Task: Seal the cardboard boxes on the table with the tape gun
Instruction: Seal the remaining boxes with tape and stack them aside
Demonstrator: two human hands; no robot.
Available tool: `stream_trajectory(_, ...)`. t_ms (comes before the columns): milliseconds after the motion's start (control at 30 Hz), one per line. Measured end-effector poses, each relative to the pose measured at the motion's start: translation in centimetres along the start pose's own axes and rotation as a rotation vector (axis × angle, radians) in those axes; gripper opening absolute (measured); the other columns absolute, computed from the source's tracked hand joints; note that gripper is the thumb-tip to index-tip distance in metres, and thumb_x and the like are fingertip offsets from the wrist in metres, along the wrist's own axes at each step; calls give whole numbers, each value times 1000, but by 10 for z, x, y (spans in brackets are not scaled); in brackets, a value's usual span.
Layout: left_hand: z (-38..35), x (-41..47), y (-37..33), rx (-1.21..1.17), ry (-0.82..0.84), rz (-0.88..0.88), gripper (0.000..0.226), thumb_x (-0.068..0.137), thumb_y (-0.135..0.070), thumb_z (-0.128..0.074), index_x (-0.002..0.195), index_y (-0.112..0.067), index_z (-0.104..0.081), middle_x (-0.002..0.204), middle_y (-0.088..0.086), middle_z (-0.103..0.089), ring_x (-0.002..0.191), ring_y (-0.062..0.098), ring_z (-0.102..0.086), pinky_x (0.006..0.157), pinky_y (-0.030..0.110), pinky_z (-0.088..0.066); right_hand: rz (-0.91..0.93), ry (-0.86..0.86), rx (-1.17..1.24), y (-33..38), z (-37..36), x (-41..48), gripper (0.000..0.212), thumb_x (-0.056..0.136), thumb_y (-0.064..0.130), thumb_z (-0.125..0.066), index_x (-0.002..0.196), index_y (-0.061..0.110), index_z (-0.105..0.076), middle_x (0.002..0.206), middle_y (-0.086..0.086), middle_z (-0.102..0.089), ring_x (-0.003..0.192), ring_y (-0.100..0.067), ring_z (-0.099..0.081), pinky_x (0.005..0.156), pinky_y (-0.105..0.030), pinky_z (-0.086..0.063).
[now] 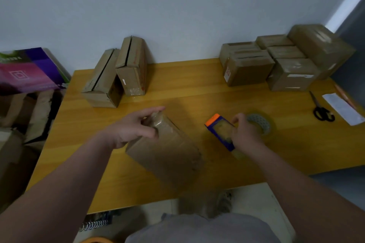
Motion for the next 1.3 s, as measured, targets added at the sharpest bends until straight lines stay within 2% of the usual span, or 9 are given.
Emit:
stream_trajectory(133,12,4,8,-171,133,-55,77,45,-12,-74,119,-34,-65,127,3,-58,108,20,-62,80,27,-53,-49,-8,387,7,17,-1,22,99,7,-33,112,24,-40,88,-1,-48,71,-14,-50,50,-28,-36)
stream_trajectory(267,37,17,21,155,-303,-84,46,74,8,-63,91,-33,-74,137,0,-51,131,22,-43,104,36,-36,-68,-13,583,9,22,-5,23,96,7,-36,110,21,-46,92,-1,-50,75,-15,-50,57,-29,-41)
stream_trajectory(367,31,18,25,289,-530,-62,45,88,14,-49,98,-25,-68,136,4,-50,132,27,-40,96,30,-35,-52,31,683,8,19,-10,17,96,19,-52,112,20,-47,96,-2,-54,78,-14,-54,58,-28,-43)
stream_trajectory(533,3,15,28,212,-446,21,43,101,-14,-37,140,-28,-45,159,7,-11,147,24,-6,116,48,-21,2,129,748,11,11,-19,58,75,28,-80,120,23,-42,103,0,-54,88,-15,-58,63,-26,-47)
stream_trajectory(667,-9,10,37,242,-377,80,83,86,-50,-62,152,-32,-16,154,-1,-11,139,28,-23,112,45,-32,15,174,725,14,6,-20,69,71,21,-83,123,25,-39,106,0,-52,88,-12,-56,60,-23,-44)
stream_trajectory(767,-6,10,52,158,-386,77,104,72,-39,-80,151,-34,-13,143,-2,-20,127,25,-33,105,46,-41,22,200,732,16,3,-21,63,76,10,-77,123,25,-39,101,2,-52,85,-11,-55,61,-24,-45)
stream_trajectory(900,-12,12,66,-99,-355,31,94,77,-23,-78,150,-35,-21,146,-3,-26,129,30,-39,99,51,-46,30,185,773,16,1,-20,56,78,2,-69,121,24,-42,103,-3,-55,86,-16,-57,66,-27,-48)
stream_trajectory(1100,-32,25,44,192,-472,-138,66,85,-28,-71,144,-29,-41,145,3,-34,131,26,-38,103,44,-43,85,185,780,16,7,-21,53,80,-3,-63,122,24,-43,105,-6,-55,83,-17,-56,61,-26,-46)
stream_trajectory(1300,-61,38,33,431,-98,-31,128,61,-37,-88,154,-29,0,156,0,-5,141,23,-17,115,37,-29,148,188,774,15,15,-21,53,81,-6,-61,123,22,-45,107,-9,-56,83,-18,-60,60,-25,-50)
Point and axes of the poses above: each hand's wrist, its own x-axis towards the middle knuckle, its own z-axis out of the back of the hand, y = z × x, the point moved 4 cm from there along x, towards the middle knuckle
